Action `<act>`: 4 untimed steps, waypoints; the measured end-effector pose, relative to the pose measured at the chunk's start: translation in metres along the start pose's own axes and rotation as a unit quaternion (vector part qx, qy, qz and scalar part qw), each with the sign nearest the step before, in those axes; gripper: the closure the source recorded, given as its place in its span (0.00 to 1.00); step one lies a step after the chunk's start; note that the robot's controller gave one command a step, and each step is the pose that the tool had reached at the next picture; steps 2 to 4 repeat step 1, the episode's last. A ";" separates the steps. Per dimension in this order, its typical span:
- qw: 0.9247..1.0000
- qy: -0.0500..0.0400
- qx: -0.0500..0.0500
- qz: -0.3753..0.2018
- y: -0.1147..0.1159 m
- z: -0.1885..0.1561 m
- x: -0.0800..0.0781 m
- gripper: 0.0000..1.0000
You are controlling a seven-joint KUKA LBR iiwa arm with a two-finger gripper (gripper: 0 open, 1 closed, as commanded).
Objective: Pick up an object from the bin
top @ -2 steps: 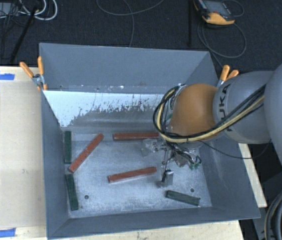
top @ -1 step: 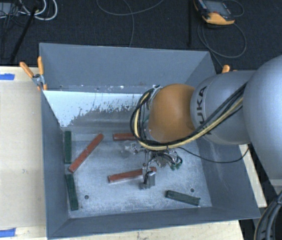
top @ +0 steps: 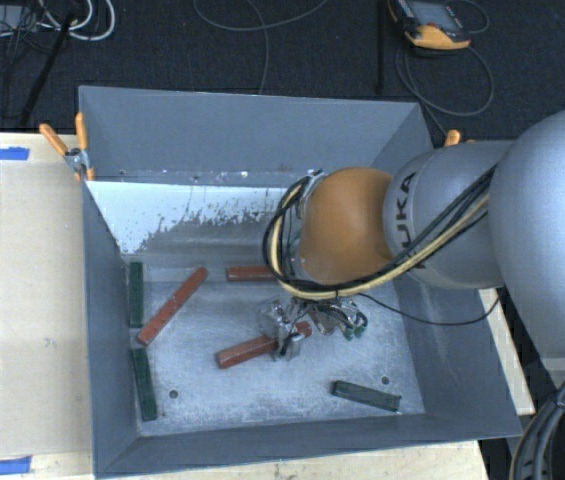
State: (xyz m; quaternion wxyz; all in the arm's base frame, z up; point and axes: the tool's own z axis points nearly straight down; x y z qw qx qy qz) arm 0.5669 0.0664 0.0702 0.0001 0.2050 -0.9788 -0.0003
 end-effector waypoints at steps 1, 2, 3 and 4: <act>0.995 -0.005 0.002 -0.095 -0.004 -0.161 -0.048 1.00; 0.995 -0.005 0.002 -0.095 -0.004 -0.161 -0.048 1.00; 0.995 -0.005 0.002 -0.095 -0.004 -0.161 -0.048 1.00; 0.995 -0.005 0.002 -0.095 -0.004 -0.161 -0.048 1.00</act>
Offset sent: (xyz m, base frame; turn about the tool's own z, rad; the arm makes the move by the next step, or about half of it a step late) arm 0.0432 0.0138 0.1568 -0.1920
